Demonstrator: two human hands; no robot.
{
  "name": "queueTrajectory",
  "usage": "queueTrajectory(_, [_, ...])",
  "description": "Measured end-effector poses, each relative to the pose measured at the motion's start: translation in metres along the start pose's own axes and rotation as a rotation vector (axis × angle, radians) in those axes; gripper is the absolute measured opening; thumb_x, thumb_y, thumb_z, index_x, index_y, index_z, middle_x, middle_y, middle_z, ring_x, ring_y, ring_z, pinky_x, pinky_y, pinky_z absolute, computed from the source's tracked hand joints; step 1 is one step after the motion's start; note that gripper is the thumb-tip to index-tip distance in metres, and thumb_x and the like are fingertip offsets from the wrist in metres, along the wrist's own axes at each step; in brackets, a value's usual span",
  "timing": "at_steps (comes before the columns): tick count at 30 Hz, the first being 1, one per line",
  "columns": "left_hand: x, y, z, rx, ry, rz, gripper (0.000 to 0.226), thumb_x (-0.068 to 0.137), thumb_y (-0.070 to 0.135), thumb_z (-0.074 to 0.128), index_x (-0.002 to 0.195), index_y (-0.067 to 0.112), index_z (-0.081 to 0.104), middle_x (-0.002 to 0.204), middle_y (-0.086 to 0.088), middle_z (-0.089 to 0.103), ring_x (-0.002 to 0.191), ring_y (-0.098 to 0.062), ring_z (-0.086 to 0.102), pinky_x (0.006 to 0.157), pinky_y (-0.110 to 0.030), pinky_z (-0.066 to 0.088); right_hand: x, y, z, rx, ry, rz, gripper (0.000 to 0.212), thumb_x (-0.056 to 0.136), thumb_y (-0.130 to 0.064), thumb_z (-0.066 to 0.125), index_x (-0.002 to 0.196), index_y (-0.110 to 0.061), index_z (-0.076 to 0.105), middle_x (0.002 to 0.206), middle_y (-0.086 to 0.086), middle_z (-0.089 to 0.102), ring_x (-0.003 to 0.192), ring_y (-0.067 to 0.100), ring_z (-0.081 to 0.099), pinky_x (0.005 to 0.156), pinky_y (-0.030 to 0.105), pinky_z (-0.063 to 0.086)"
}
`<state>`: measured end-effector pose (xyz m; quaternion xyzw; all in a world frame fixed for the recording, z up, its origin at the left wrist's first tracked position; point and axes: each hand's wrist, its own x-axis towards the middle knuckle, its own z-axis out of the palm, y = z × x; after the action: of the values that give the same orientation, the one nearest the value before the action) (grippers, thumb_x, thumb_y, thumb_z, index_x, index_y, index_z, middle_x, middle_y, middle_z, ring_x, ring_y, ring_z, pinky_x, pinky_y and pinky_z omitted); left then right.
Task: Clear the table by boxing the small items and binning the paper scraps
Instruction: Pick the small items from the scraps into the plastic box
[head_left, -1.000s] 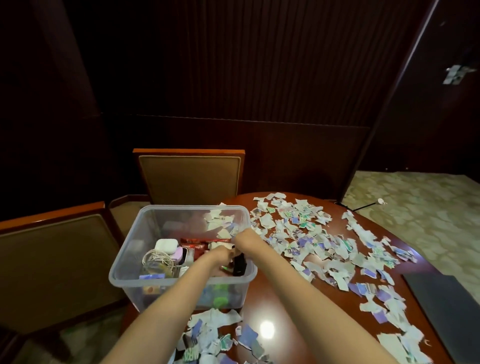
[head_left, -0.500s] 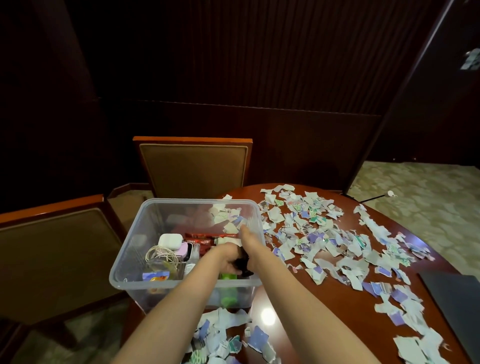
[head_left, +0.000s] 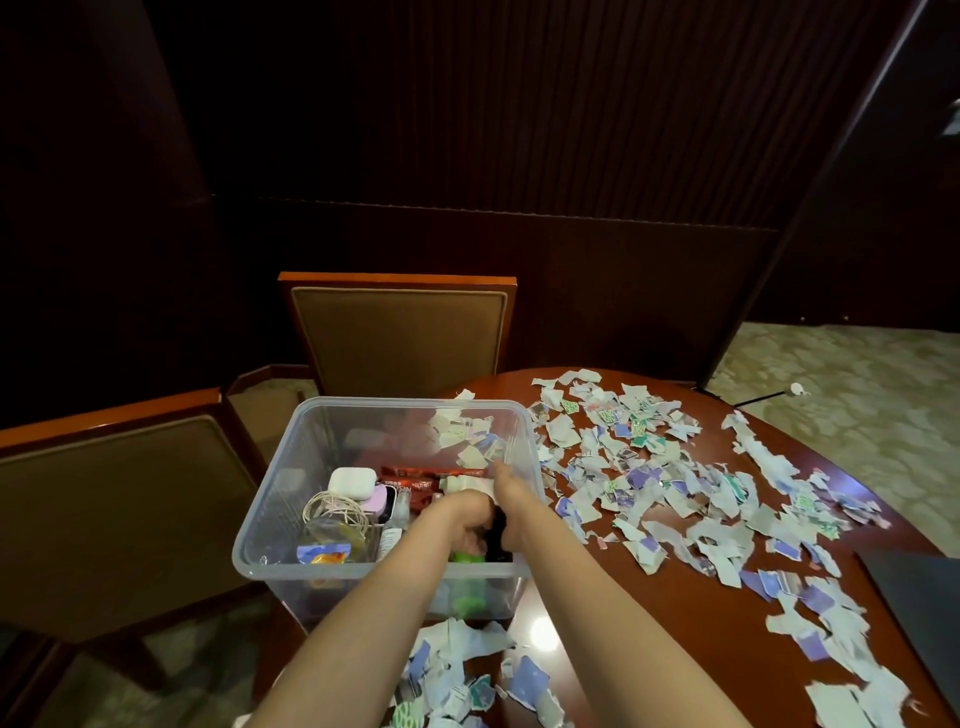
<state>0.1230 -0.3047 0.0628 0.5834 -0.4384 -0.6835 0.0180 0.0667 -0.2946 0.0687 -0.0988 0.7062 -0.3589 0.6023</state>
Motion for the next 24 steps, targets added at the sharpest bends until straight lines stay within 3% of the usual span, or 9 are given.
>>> queueTrajectory(2, [-0.003,0.001,0.0,-0.01,-0.005,0.005,0.029,0.099,0.005,0.032,0.109,-0.002,0.058,0.106,-0.012,0.061,0.095,-0.024,0.058,0.083,-0.029,0.047,-0.001,0.0,-0.001,0.021,-0.009,0.005,0.066,0.092,-0.058,0.034,0.136,-0.01,0.044,0.13,0.015,0.054,0.121,0.03,0.051,0.106,0.041,0.041])
queueTrajectory(5, [-0.006,0.0,0.001,-0.032,0.041,0.003,0.031,0.098,0.003,0.03,0.076,0.005,0.052,0.075,-0.008,0.052,0.062,-0.016,0.046,0.062,-0.023,0.042,-0.003,0.001,-0.005,0.048,-0.02,0.008,0.061,0.094,-0.055,0.034,0.129,-0.007,0.048,0.109,0.014,0.059,0.117,0.029,0.054,0.101,0.038,0.045])
queueTrajectory(7, [-0.009,0.0,0.0,-0.012,0.082,0.014,0.032,0.097,0.001,0.03,0.072,0.005,0.049,0.07,-0.008,0.049,0.059,-0.015,0.044,0.056,-0.022,0.041,-0.006,-0.001,-0.007,0.066,-0.028,0.015,0.054,0.094,-0.053,0.035,0.121,-0.008,0.048,0.099,0.014,0.057,0.112,0.029,0.056,0.094,0.036,0.048])
queueTrajectory(11, [-0.019,0.002,-0.004,0.003,0.116,0.053,0.033,0.097,-0.004,0.028,0.07,0.006,0.043,0.067,-0.006,0.048,0.059,-0.013,0.044,0.053,-0.02,0.041,-0.016,-0.006,-0.011,0.064,-0.053,0.003,0.063,0.095,-0.054,0.033,0.135,-0.007,0.038,0.131,0.017,0.051,0.12,0.031,0.052,0.101,0.04,0.046])
queueTrajectory(15, [-0.045,0.005,-0.01,0.013,0.132,0.1,0.024,0.096,-0.006,0.032,0.08,0.001,0.049,0.041,0.0,0.057,0.048,-0.009,0.051,0.049,-0.016,0.042,-0.035,-0.009,-0.018,0.052,-0.087,-0.049,0.064,0.097,-0.052,0.028,0.136,-0.003,0.039,0.123,0.018,0.056,0.123,0.033,0.05,0.106,0.043,0.04])
queueTrajectory(18, [-0.061,0.009,-0.015,0.018,0.208,0.176,0.036,0.097,-0.008,0.028,0.129,0.002,0.043,0.081,-0.008,0.064,0.058,-0.011,0.053,0.048,-0.016,0.044,-0.057,-0.011,-0.024,-0.036,-0.078,-0.12,0.056,0.1,-0.041,0.025,0.138,-0.001,0.037,0.136,0.02,0.047,0.131,0.032,0.042,0.11,0.041,0.032])
queueTrajectory(20, [-0.07,0.01,-0.015,-0.017,0.245,0.217,0.039,0.098,-0.003,0.029,0.135,0.003,0.042,0.097,-0.01,0.063,0.061,-0.01,0.052,0.046,-0.015,0.044,-0.071,-0.009,-0.029,-0.078,-0.099,-0.157,0.051,0.1,-0.034,0.029,0.135,0.001,0.039,0.141,0.019,0.042,0.131,0.032,0.04,0.106,0.04,0.033])
queueTrajectory(23, [-0.084,0.01,-0.013,-0.119,0.295,0.297,0.036,0.099,0.003,0.034,0.132,0.004,0.049,0.105,-0.01,0.066,0.062,-0.01,0.053,0.043,-0.014,0.045,-0.084,-0.005,-0.036,-0.079,-0.098,-0.185,0.028,0.098,-0.021,0.036,0.098,-0.002,0.056,0.109,0.017,0.056,0.097,0.028,0.056,0.075,0.031,0.047])
queueTrajectory(24, [-0.09,0.009,-0.013,-0.16,0.297,0.319,0.036,0.099,0.002,0.034,0.131,0.004,0.05,0.096,-0.009,0.069,0.06,-0.01,0.053,0.044,-0.014,0.045,-0.09,-0.003,-0.039,-0.073,-0.088,-0.187,0.026,0.097,-0.017,0.036,0.085,-0.003,0.054,0.094,0.015,0.056,0.08,0.024,0.055,0.063,0.026,0.046])
